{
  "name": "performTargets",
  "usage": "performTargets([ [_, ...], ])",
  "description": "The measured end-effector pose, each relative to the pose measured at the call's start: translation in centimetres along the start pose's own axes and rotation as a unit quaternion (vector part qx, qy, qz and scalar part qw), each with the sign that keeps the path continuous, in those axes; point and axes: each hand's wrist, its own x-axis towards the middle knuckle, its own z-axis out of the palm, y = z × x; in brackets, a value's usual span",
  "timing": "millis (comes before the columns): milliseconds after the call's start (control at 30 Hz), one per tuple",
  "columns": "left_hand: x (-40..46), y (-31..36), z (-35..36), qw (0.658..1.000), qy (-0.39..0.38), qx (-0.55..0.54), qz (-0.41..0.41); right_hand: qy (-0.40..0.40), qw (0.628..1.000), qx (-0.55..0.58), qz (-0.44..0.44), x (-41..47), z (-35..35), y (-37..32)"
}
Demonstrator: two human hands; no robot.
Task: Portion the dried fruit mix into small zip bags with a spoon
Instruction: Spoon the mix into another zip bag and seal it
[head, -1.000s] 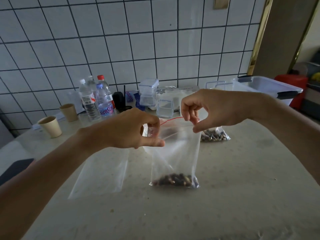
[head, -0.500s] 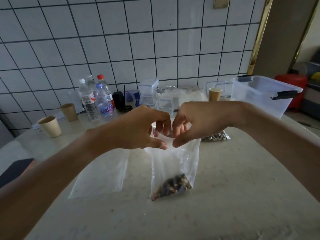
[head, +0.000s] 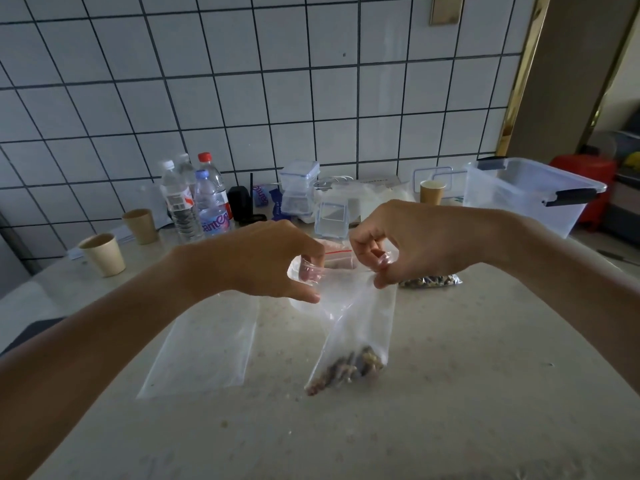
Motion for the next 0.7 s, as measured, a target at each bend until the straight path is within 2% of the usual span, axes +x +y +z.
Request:
performTargets([
  [133,0.3,0.1,-0.6,0.991,-0.034,-0.127,-0.021,0.018,1.000,-0.012,0.017,-0.3,0.0,0.6],
  [300,0.1,1.0,-1.4,0.951,-0.088,-0.295,-0.026,0.023,0.999,-0.007,0.027,-0.3,0.0,0.8],
  [467,-0.3,1.1,-1.7,0.917,-0.129,-0.377,-0.021,0.049,0.998,-0.020,0.037,-0.1,0.2,1.2],
  [567,-0.3,1.2,-1.8,0.898,-0.119,-0.423,-0.024,0.050,0.998,-0.027,0.038,-0.1,0.3,1.1],
  [700,-0.4,1.4,-2.1,0.897,-0.108,-0.426,-0.043,0.061,0.997,-0.032,0.035,0.0,0.3,1.1],
])
